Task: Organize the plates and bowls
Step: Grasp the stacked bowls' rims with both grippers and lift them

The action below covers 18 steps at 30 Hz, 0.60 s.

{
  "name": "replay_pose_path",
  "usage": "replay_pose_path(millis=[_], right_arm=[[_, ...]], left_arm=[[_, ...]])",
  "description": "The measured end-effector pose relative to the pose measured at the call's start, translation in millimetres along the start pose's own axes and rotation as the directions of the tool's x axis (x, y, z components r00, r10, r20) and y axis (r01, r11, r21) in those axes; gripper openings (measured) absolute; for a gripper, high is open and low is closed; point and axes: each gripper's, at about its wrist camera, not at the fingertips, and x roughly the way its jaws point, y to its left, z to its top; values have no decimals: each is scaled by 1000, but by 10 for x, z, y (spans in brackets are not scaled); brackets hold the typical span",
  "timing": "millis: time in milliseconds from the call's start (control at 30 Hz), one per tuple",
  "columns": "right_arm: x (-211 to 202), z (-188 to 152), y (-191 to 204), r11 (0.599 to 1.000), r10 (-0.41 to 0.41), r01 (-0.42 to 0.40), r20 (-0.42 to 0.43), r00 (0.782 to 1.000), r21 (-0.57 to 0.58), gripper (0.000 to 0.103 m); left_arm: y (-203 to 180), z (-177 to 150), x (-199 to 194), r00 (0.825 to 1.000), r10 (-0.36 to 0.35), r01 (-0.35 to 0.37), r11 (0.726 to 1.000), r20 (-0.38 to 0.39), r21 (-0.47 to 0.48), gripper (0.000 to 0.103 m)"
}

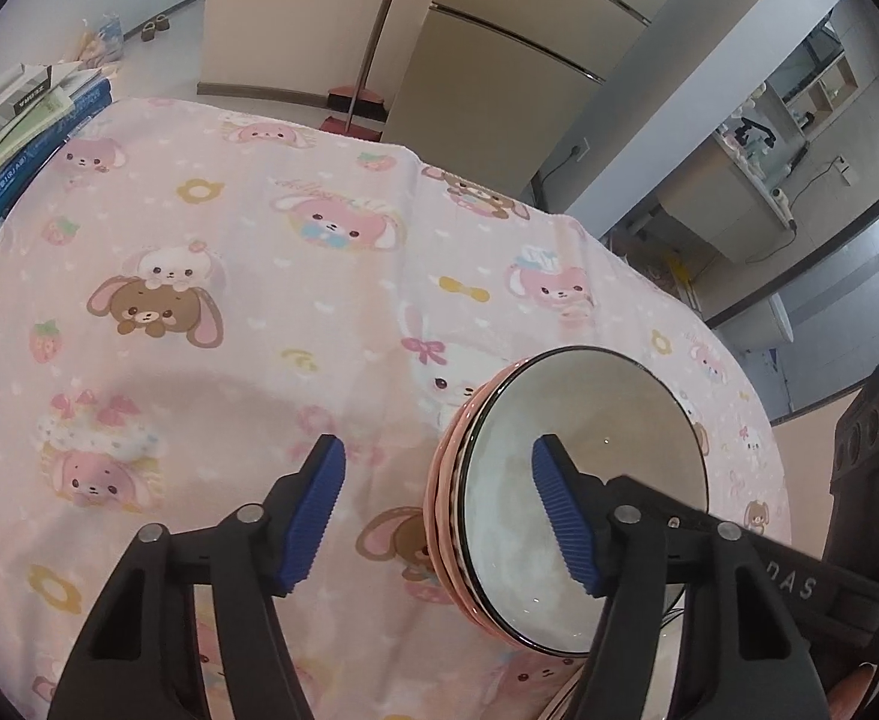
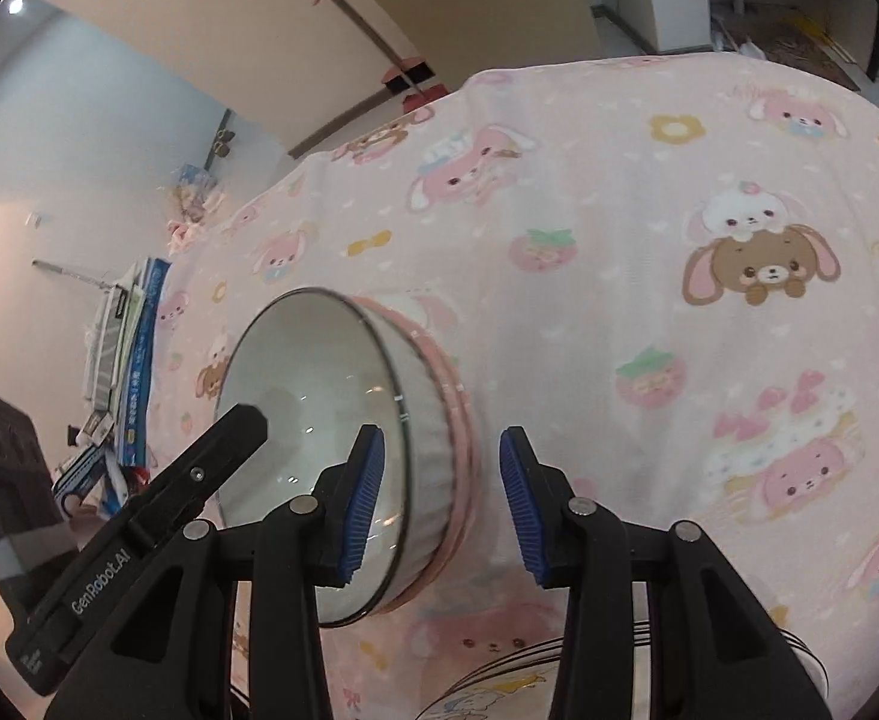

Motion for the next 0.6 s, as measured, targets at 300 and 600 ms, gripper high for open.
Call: replay_pose_path(millis=[300, 600], right_arm=[[176, 12, -69, 997, 47, -43, -71, 996, 60, 39], [199, -24, -36, 996, 62, -57, -67, 996, 71, 39]], left_arm=[[-48, -60, 290, 997, -1, 0, 1000, -78, -6, 49], [-27, -88, 419, 991, -83, 77, 995, -102, -62, 43]])
